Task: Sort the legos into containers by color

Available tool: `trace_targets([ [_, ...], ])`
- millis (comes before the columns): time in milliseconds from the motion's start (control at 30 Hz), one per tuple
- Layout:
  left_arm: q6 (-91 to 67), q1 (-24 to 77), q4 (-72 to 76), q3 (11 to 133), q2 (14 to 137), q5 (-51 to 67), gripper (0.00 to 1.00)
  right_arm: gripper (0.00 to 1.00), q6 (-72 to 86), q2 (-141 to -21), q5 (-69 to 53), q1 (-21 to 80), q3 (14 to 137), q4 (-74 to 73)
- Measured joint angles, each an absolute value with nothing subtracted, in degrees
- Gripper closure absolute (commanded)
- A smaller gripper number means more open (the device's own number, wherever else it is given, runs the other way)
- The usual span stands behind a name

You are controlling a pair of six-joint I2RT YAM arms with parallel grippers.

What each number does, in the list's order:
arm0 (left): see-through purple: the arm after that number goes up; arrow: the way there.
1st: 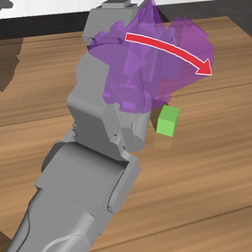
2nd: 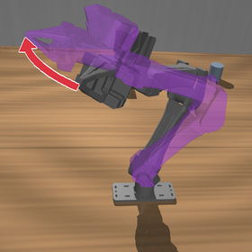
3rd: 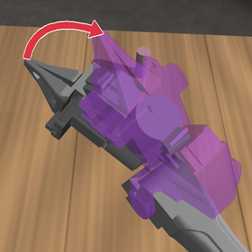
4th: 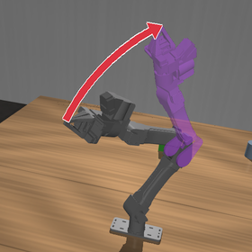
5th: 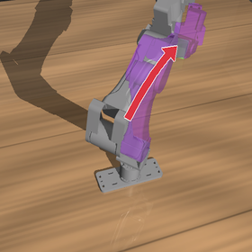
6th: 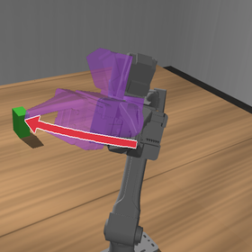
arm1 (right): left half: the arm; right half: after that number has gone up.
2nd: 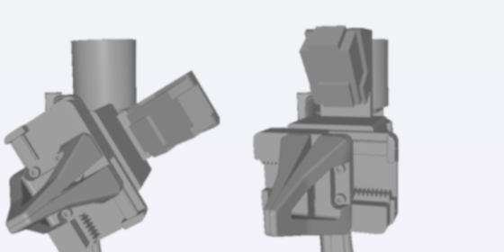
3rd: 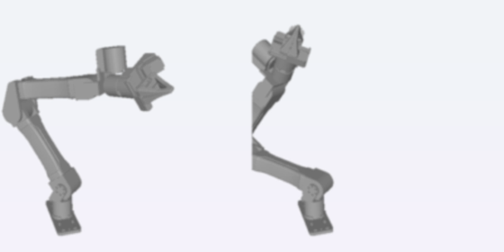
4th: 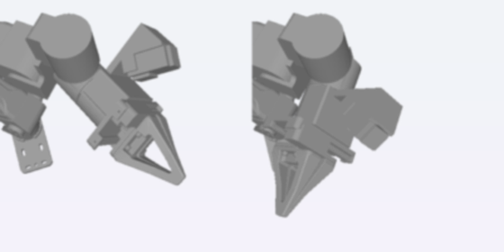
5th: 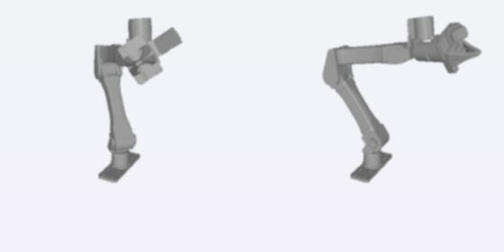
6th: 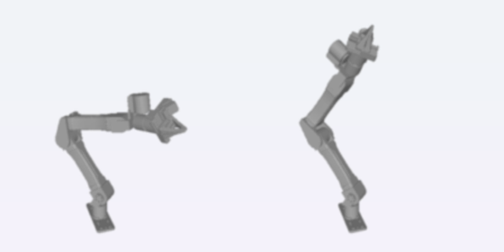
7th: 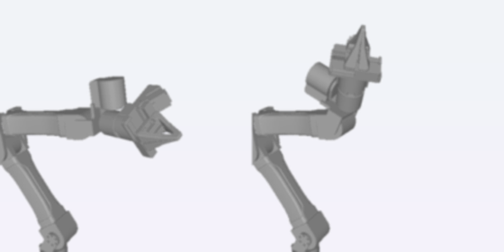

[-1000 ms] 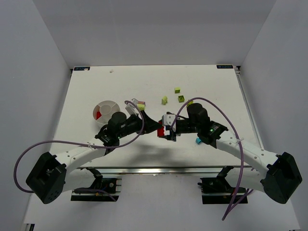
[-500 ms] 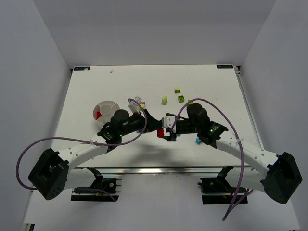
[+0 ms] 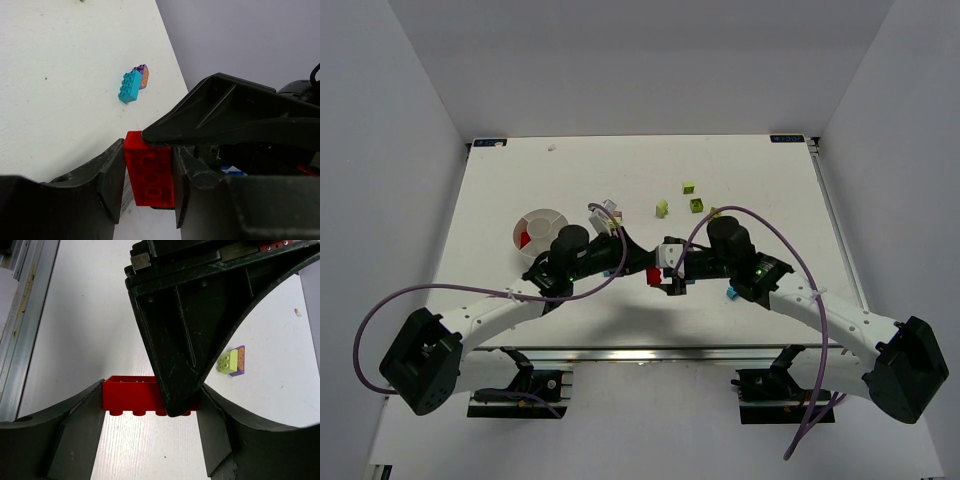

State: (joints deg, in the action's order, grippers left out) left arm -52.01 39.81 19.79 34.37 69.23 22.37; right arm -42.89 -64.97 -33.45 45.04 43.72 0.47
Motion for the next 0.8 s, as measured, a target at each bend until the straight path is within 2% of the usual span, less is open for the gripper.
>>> trace_targets([
  [33,-51.7,39.81,19.25,34.63,69.23,22.37,0.87,0.37,-42.78,-64.97,-33.23,45.04,43.72,0.47],
  [100,-50.85,39.79,17.34,35.53,69.14,22.17,0.91,0.16,-42.24,-64.97,-32.77,45.1,43.72,0.51],
  [133,-49.63,39.66,15.97,36.16,69.01,22.13,0.94,0.11,-41.76,-64.97,-32.38,45.17,43.72,0.51],
  [267,-44.66,36.75,7.57,38.39,67.05,21.37,0.99,0.11,-40.88,-64.1,-30.02,44.64,43.7,0.49],
  [467,-36.86,23.94,-7.09,42.98,61.47,14.57,0.98,0.13,-39.75,-61.06,-28.4,41.45,43.55,-0.05],
  [500,-35.16,22.13,-9.98,44.8,60.93,12.4,0.98,0.15,-39.59,-60.64,-28.42,40.93,43.38,-0.03],
  [567,-31.62,19.33,-14.61,48.88,60.71,8.36,0.98,0.31,-39.53,-59.96,-28.56,39.97,43.27,-0.64],
  [600,-30.17,17.8,-16.73,50.92,60.97,6.59,0.98,0.49,-39.09,-59.81,-28.82,39.55,43.27,-1.04],
  [700,-26.3,13.08,-22.44,57.47,63.11,1.1,1.0,0.77,-38.89,-59.72,-29.71,38.74,43.27,-2.2],
  [733,-25.58,11.57,-23.79,59.29,64.16,-0.86,1.0,0.94,-38.96,-59.72,-29.98,38.57,43.27,-2.57],
  [767,-25.02,9.85,-24.86,61.04,65.43,-3.27,1.0,1.0,-39.03,-59.72,-30.22,38.44,43.24,-2.87],
  [800,-24.75,8.36,-25.61,62.08,66.39,-5.41,1.0,1.0,-38.68,-59.72,-30.39,38.3,43.24,-3.05],
])
